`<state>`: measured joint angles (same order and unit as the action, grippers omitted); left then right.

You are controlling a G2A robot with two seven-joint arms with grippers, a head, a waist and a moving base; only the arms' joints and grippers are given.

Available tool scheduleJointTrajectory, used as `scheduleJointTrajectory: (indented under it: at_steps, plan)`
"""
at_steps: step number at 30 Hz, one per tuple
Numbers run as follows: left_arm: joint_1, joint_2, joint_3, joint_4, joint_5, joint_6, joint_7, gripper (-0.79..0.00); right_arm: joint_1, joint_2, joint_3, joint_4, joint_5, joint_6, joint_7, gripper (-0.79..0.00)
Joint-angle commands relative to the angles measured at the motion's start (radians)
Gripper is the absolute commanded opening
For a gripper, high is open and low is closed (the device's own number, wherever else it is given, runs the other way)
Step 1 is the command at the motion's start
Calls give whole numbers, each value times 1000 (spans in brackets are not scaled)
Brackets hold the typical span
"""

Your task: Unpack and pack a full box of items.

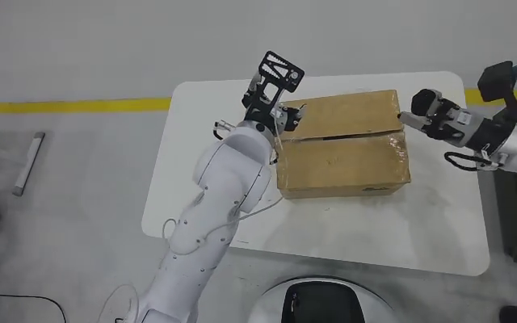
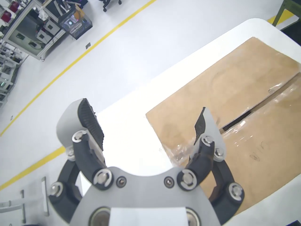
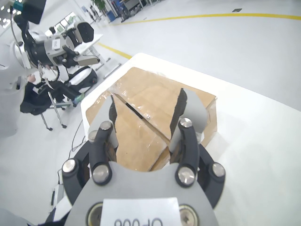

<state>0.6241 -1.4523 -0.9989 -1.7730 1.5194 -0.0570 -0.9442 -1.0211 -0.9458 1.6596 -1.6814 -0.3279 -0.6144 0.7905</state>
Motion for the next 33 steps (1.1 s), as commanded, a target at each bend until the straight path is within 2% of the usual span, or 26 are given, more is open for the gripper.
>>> scheduleJointTrajectory:
  at_steps: [1, 2, 3, 5, 7, 8, 9, 11, 12, 15, 16, 19, 20, 22, 24, 26, 28, 29, 33]
  plan:
    - [18, 3, -18, -15, 10, -3, -27, 0, 63, -2, -63, 23, -62, -14, 5, -114]
    - [24, 4, -25, -21, 12, -5, -39, 0, 92, -4, -94, 38, -86, -18, 1, -172]
    - [31, 4, -34, -27, 5, -2, -48, 0, 122, -6, -126, 55, -103, -19, 2, -163]
    - [37, 5, -47, -35, 15, -9, -60, 0, 188, -12, -177, 109, -123, -2, -6, -219]
    - [45, 7, -58, -42, 22, -16, -63, 0, 255, -20, -222, 180, -98, 44, -5, -185]
    - [48, 7, -65, -44, 27, -19, -64, 0, 289, -24, -236, 226, -59, 77, -10, -65]
    - [52, 8, -69, -47, 33, -23, -67, 0, 322, -28, -251, 266, -31, 102, -3, 0]
    - [60, 10, -80, -50, 42, -29, -71, 0, 391, -33, -272, 342, -21, 134, -4, 0]
    - [63, 10, -85, -52, 46, -31, -72, 0, 420, -38, -290, 379, 9, 132, 2, -25]
    - [72, 11, -101, -52, 49, -37, -76, 0, 514, -53, -345, 510, 110, 152, 66, 0]
    - [73, 12, -106, -51, 52, -38, -77, 0, 547, -57, -362, 549, 110, 159, 76, -28]
    - [73, 12, -119, -45, 53, -42, -72, 0, 631, -76, -425, 652, 189, 152, 152, 0]
    - [72, 12, -123, -41, 53, -43, -71, 0, 662, -80, -442, 682, 162, 143, 156, 0]
    - [71, 11, -126, -34, 56, -46, -68, 0, 703, -92, -484, 724, 174, 96, 186, -52]
    - [70, 11, -128, -29, 60, -48, -65, 0, 742, -100, -520, 756, 172, 12, 231, -62]
    - [69, 10, -131, -24, 61, -45, -63, 0, 777, -105, -555, 794, 118, -50, 252, -259]
    - [67, 9, -133, -18, 61, -42, -57, 0, 798, -113, -586, 823, 108, -121, 257, -348]
    - [66, 9, -134, -15, 62, -43, -56, 0, 807, -116, -601, 834, 106, -151, 264, -376]
    - [62, 7, -136, -7, 64, -44, -48, 0, 830, -122, -671, 859, 33, -198, 217, -394]
